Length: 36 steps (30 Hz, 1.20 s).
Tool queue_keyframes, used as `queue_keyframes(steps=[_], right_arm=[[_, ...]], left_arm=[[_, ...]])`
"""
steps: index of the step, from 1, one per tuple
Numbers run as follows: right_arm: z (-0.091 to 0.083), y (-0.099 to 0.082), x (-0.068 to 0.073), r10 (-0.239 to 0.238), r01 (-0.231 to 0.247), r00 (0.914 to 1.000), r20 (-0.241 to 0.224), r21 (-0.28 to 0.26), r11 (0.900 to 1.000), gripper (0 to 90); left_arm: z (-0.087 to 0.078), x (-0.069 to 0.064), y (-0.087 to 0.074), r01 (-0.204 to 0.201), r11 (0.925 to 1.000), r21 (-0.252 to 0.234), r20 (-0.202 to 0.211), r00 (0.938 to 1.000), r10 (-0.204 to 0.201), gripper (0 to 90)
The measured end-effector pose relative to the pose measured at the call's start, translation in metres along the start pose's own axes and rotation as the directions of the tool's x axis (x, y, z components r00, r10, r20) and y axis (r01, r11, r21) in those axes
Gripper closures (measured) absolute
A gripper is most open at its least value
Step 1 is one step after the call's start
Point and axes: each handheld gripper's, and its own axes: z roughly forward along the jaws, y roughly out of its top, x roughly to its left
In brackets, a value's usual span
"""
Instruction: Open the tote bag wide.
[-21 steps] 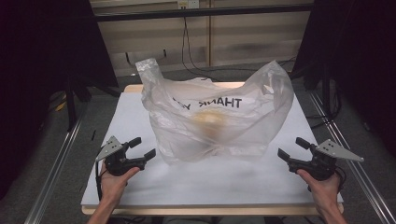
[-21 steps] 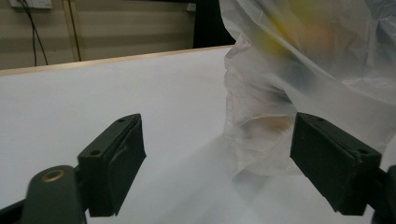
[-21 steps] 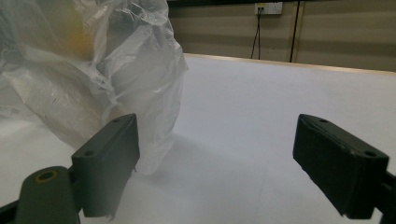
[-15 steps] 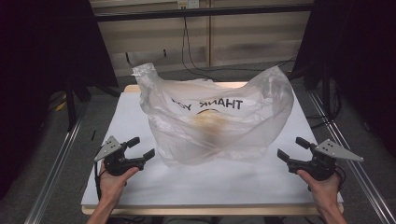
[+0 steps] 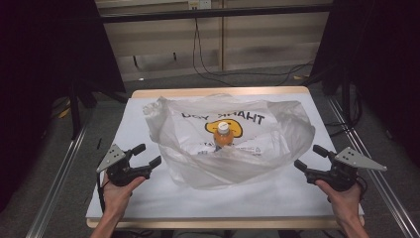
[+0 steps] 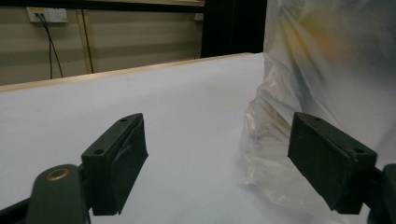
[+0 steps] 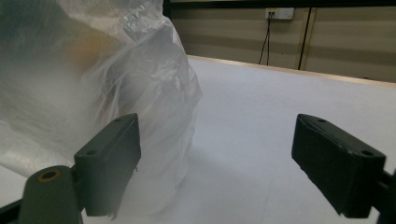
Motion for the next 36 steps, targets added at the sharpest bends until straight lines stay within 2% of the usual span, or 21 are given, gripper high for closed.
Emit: queue_keyframes(steps=[1, 2, 3, 4, 8, 9, 10, 11, 13, 14, 16, 17, 18, 22, 24, 25, 27, 30, 31, 33, 36], right_arm=[[0.0, 0.0, 0.0, -0.003, 0.003, 1.0, 0.0, -0.001, 1.0, 16.5], [0.0, 0.001, -0.001, -0.004, 0.004, 1.0, -0.003, 0.002, 1.0, 17.2], [0.0, 0.001, -0.001, 0.001, -0.001, 1.0, -0.008, -0.003, 1.0, 18.9], [-0.001, 0.002, -0.002, 0.007, -0.008, 0.9999, -0.013, -0.008, 0.9999, 19.9], [-0.001, 0.004, -0.001, -0.003, 0.003, 0.9994, -0.036, -0.009, 1.0, 27.5], [-0.001, 0.005, -0.001, -0.002, 0.002, 0.9992, -0.04, -0.011, 0.9999, 31.8], [-0.002, 0.006, -0.001, -0.018, 0.017, 0.998, -0.06, -0.007, 0.9998, 44.2], [-0.002, 0.006, -0.001, -0.018, 0.017, 0.998, -0.06, -0.007, 0.9998, 44.2], [-0.002, 0.008, 0.001, -0.022, 0.021, 0.9965, -0.08, -0.003, 0.9998, 56.2], [-0.002, 0.009, 0.001, -0.031, 0.031, 0.9956, -0.088, -0.007, 0.9995, 61.2], [-0.003, 0.011, 0.002, -0.027, 0.027, 0.993, -0.114, -0.006, 0.9996, 72.0], [-0.003, 0.013, 0.003, -0.028, 0.027, 0.9921, -0.122, -0.009, 0.9996, 77.0], [-0.004, 0.016, 0.005, -0.034, 0.033, 0.9892, -0.142, -0.013, 0.9994, 84.1], [-0.006, 0.021, 0.009, -0.027, 0.027, 0.9853, -0.169, -0.007, 0.9996, 90.0], [-0.005, 0.025, 0.01, -0.024, 0.024, 0.9843, -0.175, -0.002, 0.9997, 90.0], [-0.005, 0.028, 0.011, -0.022, 0.023, 0.9817, -0.189, 0.004, 0.9997, 90.0], [-0.004, 0.03, 0.011, -0.023, 0.023, 0.9813, -0.191, 0.001, 0.9997, 90.0], [-0.005, 0.039, 0.013, -0.015, 0.014, 0.9786, -0.205, -0.007, 0.9999, 90.0], [-0.005, 0.039, 0.013, -0.015, 0.014, 0.9786, -0.205, -0.007, 0.9999, 90.0], [-0.006, 0.047, 0.015, -0.018, 0.015, 0.9763, -0.216, -0.015, 0.9998, 90.0], [-0.008, 0.053, 0.016, -0.022, 0.017, 0.9754, -0.219, -0.024, 0.9996, 90.0]], left_arm=[[0.001, 0.001, 0.0, 0.016, 0.9997, -0.019, 0.031, 0.9994, -0.015, 20.6], [0.001, 0.001, 0.0, 0.001, 0.9999, -0.011, 0.035, 0.9994, -0.001, 21.8], [0.001, 0.0, 0.001, 0.003, 0.9999, -0.015, 0.018, 0.9998, -0.003, 22.7], [0.001, 0.0, 0.001, 0.003, 0.9998, -0.02, 0.034, 0.9994, -0.003, 23.5], [-0.001, -0.004, 0.003, -0.013, 0.999, -0.044, 0.031, 0.9994, 0.014, 33.2], [-0.001, -0.005, 0.004, -0.022, 0.999, -0.039, 0.028, 0.9994, 0.023, 35.5], [-0.001, -0.006, 0.004, -0.016, 0.9985, -0.053, 0.038, 0.9991, 0.018, 45.6], [-0.002, -0.007, 0.005, -0.023, 0.9978, -0.062, 0.047, 0.9986, 0.026, 45.6], [-0.003, -0.008, 0.007, -0.033, 0.9981, -0.052, 0.066, 0.9972, 0.037, 55.7], [-0.004, -0.008, 0.007, -0.039, 0.9979, -0.051, 0.056, 0.9976, 0.042, 60.2], [-0.006, -0.007, 0.008, -0.027, 0.9985, -0.048, 0.073, 0.9969, 0.031, 69.7], [-0.007, -0.006, 0.008, -0.032, 0.9988, -0.036, 0.069, 0.997, 0.035, 74.2], [-0.008, -0.007, 0.009, -0.014, 0.999, -0.043, 0.061, 0.998, 0.016, 80.8], [-0.016, -0.005, 0.015, -0.018, 0.9995, -0.027, 0.069, 0.9974, 0.02, 89.8], [-0.019, -0.005, 0.019, -0.03, 0.9993, -0.021, 0.087, 0.9957, 0.031, 90.0], [-0.02, -0.006, 0.021, -0.016, 0.9996, -0.026, 0.106, 0.9942, 0.018, 90.0], [-0.023, -0.01, 0.025, -0.026, 0.9996, -0.006, 0.103, 0.9943, 0.027, 90.0], [-0.025, -0.014, 0.032, -0.018, 0.9997, -0.015, 0.143, 0.9896, 0.02, 90.0], [-0.026, -0.017, 0.035, -0.025, 0.9997, -0.009, 0.137, 0.9903, 0.026, 90.0], [-0.029, -0.021, 0.04, -0.014, 0.9998, -0.014, 0.158, 0.9874, 0.016, 90.0], [-0.032, -0.026, 0.047, -0.023, 0.9995, -0.022, 0.173, 0.9846, 0.026, 90.0]])
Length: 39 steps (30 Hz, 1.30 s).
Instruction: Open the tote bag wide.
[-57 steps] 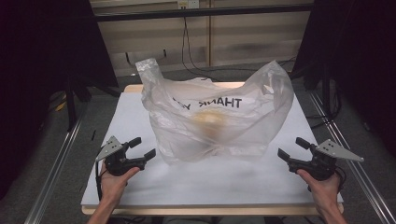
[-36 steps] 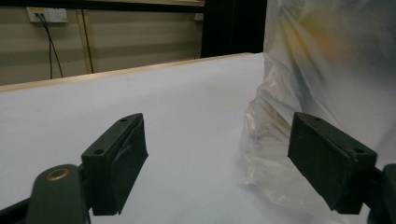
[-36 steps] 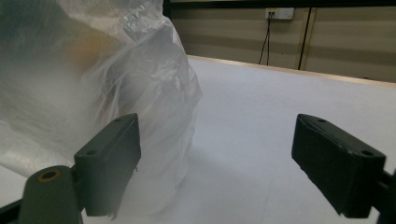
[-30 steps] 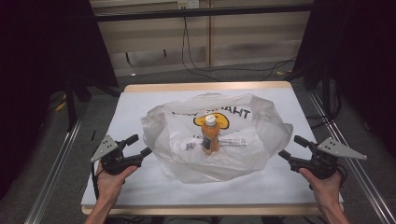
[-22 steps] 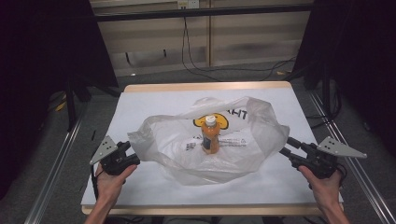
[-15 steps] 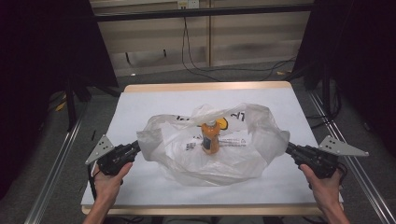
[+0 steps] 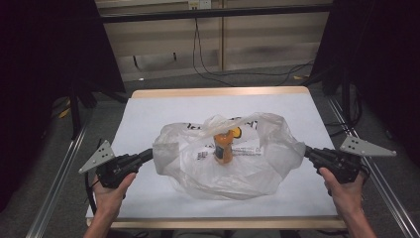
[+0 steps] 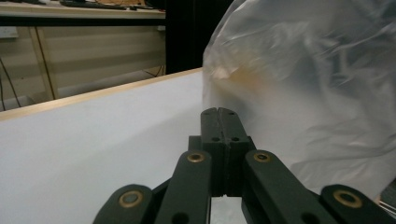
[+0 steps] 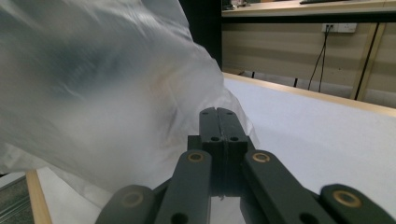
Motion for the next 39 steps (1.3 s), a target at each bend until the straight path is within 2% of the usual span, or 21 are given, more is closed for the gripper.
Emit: queue_keyframes(steps=[1, 4, 9, 10, 11, 14, 15, 16, 19, 20, 29, 30, 35, 37, 39], right_arm=[[-0.001, 0.003, 0.001, 0.002, -0.002, 1.0, -0.003, -0.009, 1.0, 90.0], [-0.002, 0.017, 0.002, 0.004, -0.005, 0.9998, -0.018, -0.048, 0.9988, 90.0], [0.0, 0.029, 0.004, -0.003, 0.001, 0.9996, -0.028, -0.069, 0.9976, 90.0], [0.001, 0.032, 0.005, 0.0, -0.002, 0.9995, -0.032, -0.072, 0.9974, 90.0], [0.002, 0.034, 0.005, -0.003, 0.0, 0.9992, -0.039, -0.076, 0.9971, 90.0], [0.005, 0.043, 0.006, -0.005, 0.0, 0.9986, -0.052, -0.083, 0.9966, 90.0], [0.007, 0.05, 0.008, -0.01, 0.005, 0.9985, -0.054, -0.083, 0.9966, 90.0], [0.007, 0.05, 0.008, -0.01, 0.005, 0.9985, -0.054, -0.083, 0.9966, 90.0], [0.01, 0.06, 0.01, -0.018, 0.013, 0.9983, -0.055, -0.085, 0.9963, 90.0], [0.01, 0.063, 0.012, -0.021, 0.016, 0.9981, -0.057, -0.083, 0.9964, 90.0], [0.013, 0.087, 0.021, -0.045, 0.036, 0.9958, -0.08, -0.108, 0.9935, 90.0], [0.013, 0.09, 0.023, -0.047, 0.036, 0.995, -0.088, -0.114, 0.9928, 90.0], [0.015, 0.104, 0.034, -0.07, 0.055, 0.9904, -0.119, -0.125, 0.9906, 90.0], [0.018, 0.111, 0.039, -0.078, 0.06, 0.9879, -0.134, -0.132, 0.9894, 90.0], [0.02, 0.118, 0.042, -0.092, 0.073, 0.9856, -0.142, -0.131, 0.9887, 90.0]], left_arm=[[0.0, -0.002, 0.002, 0.001, 1.0, -0.004, 0.019, 0.9998, -0.001, 90.0], [-0.001, -0.006, 0.008, -0.007, 0.9999, -0.011, 0.033, 0.9994, 0.007, 90.0], [0.001, -0.011, 0.019, -0.005, 0.9994, -0.033, 0.049, 0.9988, 0.007, 90.0], [0.001, -0.011, 0.021, -0.008, 0.9993, -0.035, 0.044, 0.999, 0.01, 90.0], [0.002, -0.011, 0.023, -0.001, 0.9991, -0.042, 0.057, 0.9984, 0.004, 90.0], [0.002, -0.013, 0.031, -0.021, 0.9988, -0.043, 0.043, 0.9988, 0.022, 90.0], [0.002, -0.013, 0.036, -0.016, 0.9984, -0.054, 0.052, 0.9985, 0.018, 90.0], [0.002, -0.014, 0.038, -0.015, 0.9985, -0.053, 0.043, 0.9989, 0.018, 90.0], [0.003, -0.016, 0.048, -0.019, 0.9979, -0.062, 0.063, 0.9978, 0.022, 90.0], [0.003, -0.018, 0.051, -0.021, 0.9979, -0.061, 0.056, 0.9981, 0.024, 90.0], [0.01, -0.029, 0.077, -0.06, 0.9929, -0.103, 0.096, 0.9929, 0.07, 90.0], [0.009, -0.031, 0.081, -0.064, 0.9928, -0.101, 0.085, 0.9937, 0.073, 90.0], [0.012, -0.039, 0.099, -0.094, 0.988, -0.122, 0.104, 0.9888, 0.107, 90.0], [0.015, -0.042, 0.108, -0.12, 0.9848, -0.126, 0.114, 0.9844, 0.134, 90.0], [0.02, -0.045, 0.116, -0.119, 0.9841, -0.132, 0.131, 0.982, 0.136, 90.0]])
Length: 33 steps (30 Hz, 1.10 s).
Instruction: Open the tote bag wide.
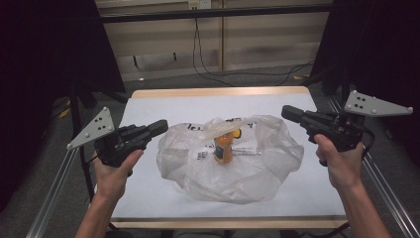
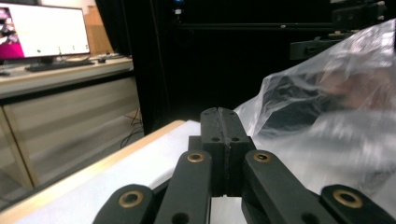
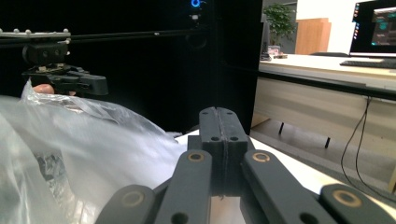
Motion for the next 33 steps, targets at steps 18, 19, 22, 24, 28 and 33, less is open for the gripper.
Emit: queue_keyframes(steps=[18, 19, 22, 24, 28, 33], right_arm=[[0.036, -0.024, 0.026, -0.039, 0.06, 0.9894, -0.14, 0.151, 0.9867, 90.0], [0.037, -0.028, 0.025, -0.031, 0.054, 0.99, -0.137, 0.165, 0.9849, 90.0], [0.039, -0.042, 0.022, -0.013, 0.04, 0.9906, -0.136, 0.197, 0.9795, 90.0], [0.042, -0.052, 0.02, -0.004, 0.034, 0.9911, -0.133, 0.222, 0.9744, 90.0], [0.053, -0.074, 0.016, 0.014, 0.023, 0.9907, -0.135, 0.274, 0.9613, 90.0], [0.064, -0.094, 0.005, 0.025, 0.015, 0.9927, -0.118, 0.329, 0.9441, 90.0]], left_arm=[[0.043, -0.025, -0.061, -0.046, 0.9626, 0.267, 0.183, 0.9832, -0.003, 90.0], [0.046, -0.025, -0.068, -0.035, 0.9576, 0.286, 0.185, 0.9825, -0.019, 90.0], [0.055, -0.023, -0.084, -0.018, 0.9474, 0.32, 0.18, 0.9828, -0.042, 90.0], [0.062, -0.021, -0.091, -0.02, 0.9387, 0.344, 0.182, 0.9822, -0.046, 90.0], [0.077, -0.014, -0.103, -0.004, 0.9305, 0.366, 0.17, 0.9835, -0.063, 90.0], [0.092, 0.003, -0.115, 0.027, 0.9252, 0.378, 0.126, 0.9887, -0.081, 90.0]])
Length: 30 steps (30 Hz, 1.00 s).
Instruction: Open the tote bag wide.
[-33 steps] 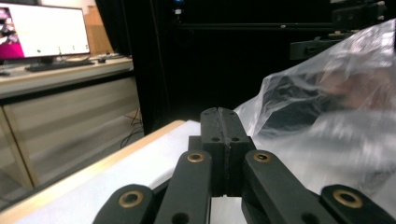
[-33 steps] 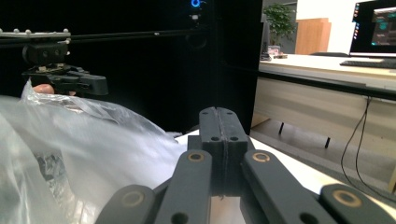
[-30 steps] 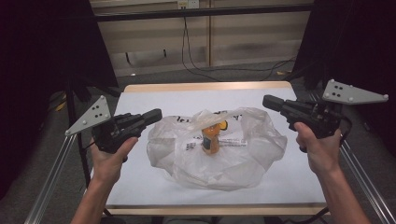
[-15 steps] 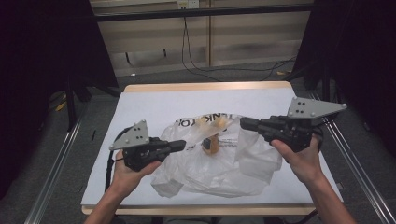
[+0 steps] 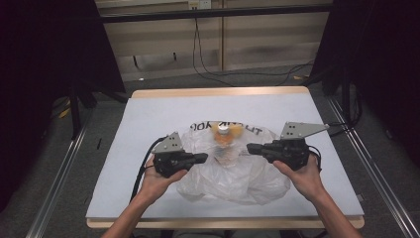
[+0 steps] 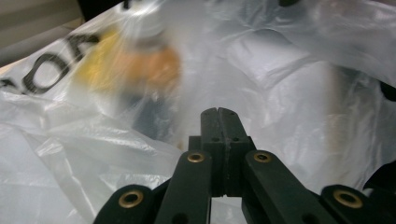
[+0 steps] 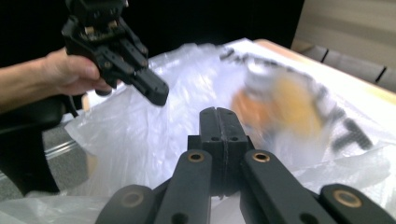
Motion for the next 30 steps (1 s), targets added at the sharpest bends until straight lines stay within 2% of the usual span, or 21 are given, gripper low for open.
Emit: queue_keyframes(steps=[6, 10, 16, 19, 22, 24, 27, 30], right_arm=[[0.019, -0.017, -0.022, 0.023, -0.025, 0.9995, 0.021, 0.072, 0.9971, 90.0], [0.029, -0.018, -0.029, 0.022, -0.024, 0.9993, 0.031, 0.093, 0.9954, 90.0], [0.043, -0.007, -0.041, 0.003, -0.008, 0.9985, 0.055, 0.083, 0.9965, 90.0], [0.045, 0.004, -0.048, 0.003, -0.007, 0.9976, 0.069, 0.06, 0.9982, 90.0], [0.053, 0.011, -0.056, -0.002, -0.005, 0.9954, 0.096, 0.071, 0.9975, 90.0], [0.058, 0.013, -0.063, 0.013, -0.019, 0.9947, 0.102, 0.064, 0.9977, 90.0], [0.066, 0.013, -0.073, 0.034, -0.041, 0.9939, 0.105, 0.064, 0.9971, 90.0], [0.073, 0.009, -0.081, 0.052, -0.061, 0.9921, 0.114, 0.073, 0.9955, 90.0]], left_arm=[[0.011, 0.023, -0.005, 0.043, 0.9989, -0.018, -0.036, 0.9984, -0.044, 90.0], [0.018, 0.033, 0.0, 0.06, 0.9974, -0.039, -0.05, 0.9968, -0.062, 90.0], [0.024, 0.034, 0.018, 0.043, 0.9955, -0.085, -0.056, 0.9973, -0.048, 90.0], [0.025, 0.036, 0.029, 0.043, 0.9919, -0.12, -0.058, 0.9971, -0.05, 90.0], [0.025, 0.04, 0.035, 0.054, 0.988, -0.145, -0.069, 0.9955, -0.065, 90.0], [0.026, 0.046, 0.038, 0.056, 0.988, -0.144, -0.078, 0.9947, -0.068, 90.0], [0.033, 0.058, 0.036, 0.071, 0.9908, -0.115, -0.093, 0.9922, -0.082, 90.0], [0.041, 0.07, 0.027, 0.09, 0.9943, -0.057, -0.135, 0.9861, -0.097, 90.0]])
